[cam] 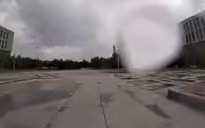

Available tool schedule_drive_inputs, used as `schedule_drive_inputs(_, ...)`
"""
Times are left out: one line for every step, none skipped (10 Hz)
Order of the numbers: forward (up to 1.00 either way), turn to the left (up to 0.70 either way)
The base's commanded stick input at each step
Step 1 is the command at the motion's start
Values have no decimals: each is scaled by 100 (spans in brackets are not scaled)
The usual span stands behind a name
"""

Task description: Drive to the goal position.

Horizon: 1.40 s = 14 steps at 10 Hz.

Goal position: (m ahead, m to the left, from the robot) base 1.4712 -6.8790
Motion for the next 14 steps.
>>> schedule_drive_inputs(70, -20)
schedule_drive_inputs(70, -34)
schedule_drive_inputs(70, -33)
schedule_drive_inputs(70, -7)
schedule_drive_inputs(70, 0)
schedule_drive_inputs(70, 0)
schedule_drive_inputs(70, 0)
schedule_drive_inputs(70, 0)
schedule_drive_inputs(70, 0)
schedule_drive_inputs(70, -2)
schedule_drive_inputs(70, -15)
schedule_drive_inputs(70, -34)
schedule_drive_inputs(70, -35)
schedule_drive_inputs(70, -23)
